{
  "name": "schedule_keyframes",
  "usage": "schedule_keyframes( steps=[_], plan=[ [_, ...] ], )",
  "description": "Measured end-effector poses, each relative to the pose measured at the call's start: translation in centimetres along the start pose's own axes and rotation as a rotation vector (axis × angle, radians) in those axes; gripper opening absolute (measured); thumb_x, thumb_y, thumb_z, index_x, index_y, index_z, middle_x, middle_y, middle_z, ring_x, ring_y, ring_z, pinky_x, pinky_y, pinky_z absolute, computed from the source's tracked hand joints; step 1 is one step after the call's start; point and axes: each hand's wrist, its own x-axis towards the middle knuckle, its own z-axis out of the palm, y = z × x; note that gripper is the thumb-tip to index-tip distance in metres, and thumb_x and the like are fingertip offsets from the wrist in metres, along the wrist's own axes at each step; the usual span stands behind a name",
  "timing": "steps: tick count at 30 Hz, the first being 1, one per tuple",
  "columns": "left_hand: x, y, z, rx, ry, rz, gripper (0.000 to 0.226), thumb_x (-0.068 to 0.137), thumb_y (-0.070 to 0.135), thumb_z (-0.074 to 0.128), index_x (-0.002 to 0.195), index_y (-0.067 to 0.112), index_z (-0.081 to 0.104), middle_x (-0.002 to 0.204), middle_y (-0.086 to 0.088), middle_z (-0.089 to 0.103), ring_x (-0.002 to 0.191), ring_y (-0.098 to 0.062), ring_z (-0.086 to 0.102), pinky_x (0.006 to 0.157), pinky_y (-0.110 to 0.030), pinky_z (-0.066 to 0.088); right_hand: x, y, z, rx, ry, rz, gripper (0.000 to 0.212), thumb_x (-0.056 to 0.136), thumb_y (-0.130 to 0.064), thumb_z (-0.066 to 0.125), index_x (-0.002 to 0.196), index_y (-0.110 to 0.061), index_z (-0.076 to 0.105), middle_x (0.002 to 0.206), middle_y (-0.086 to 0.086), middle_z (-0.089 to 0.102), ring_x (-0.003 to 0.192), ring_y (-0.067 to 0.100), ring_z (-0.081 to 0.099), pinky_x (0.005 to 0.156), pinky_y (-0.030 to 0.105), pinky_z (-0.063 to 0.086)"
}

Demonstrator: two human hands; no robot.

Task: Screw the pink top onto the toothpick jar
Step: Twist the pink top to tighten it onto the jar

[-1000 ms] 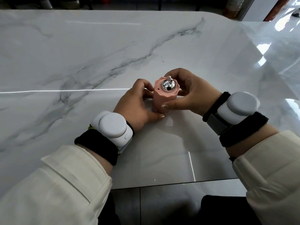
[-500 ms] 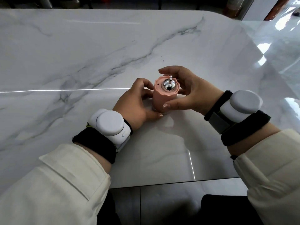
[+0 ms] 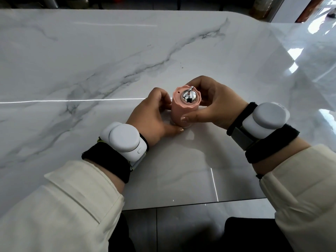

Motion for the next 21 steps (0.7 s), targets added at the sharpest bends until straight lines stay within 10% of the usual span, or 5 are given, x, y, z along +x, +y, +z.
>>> schedule_keyframes(
  steps=[9, 16, 21],
  plan=[
    [0.0, 0.3, 0.5, 0.048, 0.053, -0.002, 0.066, 0.044, 0.039, 0.082, 0.094, 0.02, 0.043, 0.096, -0.002, 0.066, 0.091, -0.026, 0.063, 0.08, -0.045, 0.051, -0.1, -0.2, 1.5, -0.148, 0.162, 0.007, 0.058, 0.043, -0.039, 0.082, 0.083, -0.036, 0.04, 0.077, -0.014, 0.056, 0.066, 0.003, 0.051, 0.057, 0.011, 0.04],
    [0.1, 0.2, 0.1, 0.041, 0.02, -0.002, 0.068, 0.05, 0.028, 0.086, 0.102, 0.018, 0.044, 0.102, -0.002, 0.066, 0.096, -0.021, 0.063, 0.083, -0.037, 0.05, -0.1, -0.9, 0.2, -0.109, -0.058, -0.046, 0.083, 0.042, -0.046, 0.083, 0.113, -0.052, 0.041, 0.116, -0.017, 0.054, 0.116, 0.007, 0.056, 0.103, 0.036, 0.046],
    [0.3, -0.2, -0.1, 0.012, -0.007, 0.0, 0.067, 0.052, 0.021, 0.085, 0.103, 0.019, 0.043, 0.105, -0.001, 0.068, 0.1, -0.019, 0.064, 0.089, -0.041, 0.049, -0.1, -0.8, -0.7, 0.035, -0.173, -0.054, 0.068, 0.061, -0.012, 0.075, 0.119, -0.036, 0.051, 0.121, -0.009, 0.062, 0.114, 0.003, 0.06, 0.1, 0.024, 0.046]
  ],
)
